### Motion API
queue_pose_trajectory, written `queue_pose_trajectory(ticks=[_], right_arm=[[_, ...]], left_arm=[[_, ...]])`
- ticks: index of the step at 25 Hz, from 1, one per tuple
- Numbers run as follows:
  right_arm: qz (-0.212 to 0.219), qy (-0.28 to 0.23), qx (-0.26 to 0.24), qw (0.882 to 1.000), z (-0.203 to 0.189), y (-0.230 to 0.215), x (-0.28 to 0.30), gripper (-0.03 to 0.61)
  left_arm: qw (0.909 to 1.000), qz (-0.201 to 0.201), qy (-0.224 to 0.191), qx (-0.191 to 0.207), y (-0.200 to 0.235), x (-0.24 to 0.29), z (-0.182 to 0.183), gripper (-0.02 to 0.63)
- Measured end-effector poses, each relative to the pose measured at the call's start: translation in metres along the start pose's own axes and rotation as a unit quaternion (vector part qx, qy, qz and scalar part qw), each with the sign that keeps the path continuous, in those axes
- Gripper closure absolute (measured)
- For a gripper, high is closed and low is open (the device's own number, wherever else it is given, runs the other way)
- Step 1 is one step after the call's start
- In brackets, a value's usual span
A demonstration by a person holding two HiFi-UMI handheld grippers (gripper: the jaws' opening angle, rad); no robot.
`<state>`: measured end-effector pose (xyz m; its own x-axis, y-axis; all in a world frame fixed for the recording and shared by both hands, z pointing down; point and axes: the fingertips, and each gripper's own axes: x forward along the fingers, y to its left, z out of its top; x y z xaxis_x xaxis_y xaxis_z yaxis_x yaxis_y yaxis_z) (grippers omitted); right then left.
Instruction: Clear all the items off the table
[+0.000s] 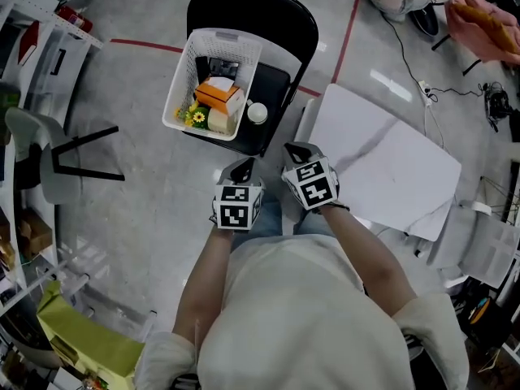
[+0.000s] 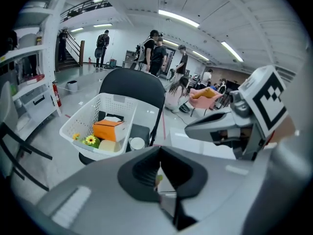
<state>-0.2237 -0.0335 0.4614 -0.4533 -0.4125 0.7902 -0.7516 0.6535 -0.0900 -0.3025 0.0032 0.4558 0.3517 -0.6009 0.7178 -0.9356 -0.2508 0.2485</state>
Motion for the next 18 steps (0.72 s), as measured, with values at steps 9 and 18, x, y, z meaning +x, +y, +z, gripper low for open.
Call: queue_pose_trajectory(ticks=[9, 18], right_arm=[[-0.003, -0.051, 0.031, 0.998, 0.009, -0.011, -0.052, 0.58], [-0.013, -0.082, 0.055, 0.995, 0.007, -0.029, -0.082, 0.58]], left_arm=[[0.9988, -0.022, -0.017, 0.04, -0.043, -0.009, 0.021, 0.604], [0.9974, -0.046, -0.028, 0.049, -0.072, -0.01, 0.036, 0.604]])
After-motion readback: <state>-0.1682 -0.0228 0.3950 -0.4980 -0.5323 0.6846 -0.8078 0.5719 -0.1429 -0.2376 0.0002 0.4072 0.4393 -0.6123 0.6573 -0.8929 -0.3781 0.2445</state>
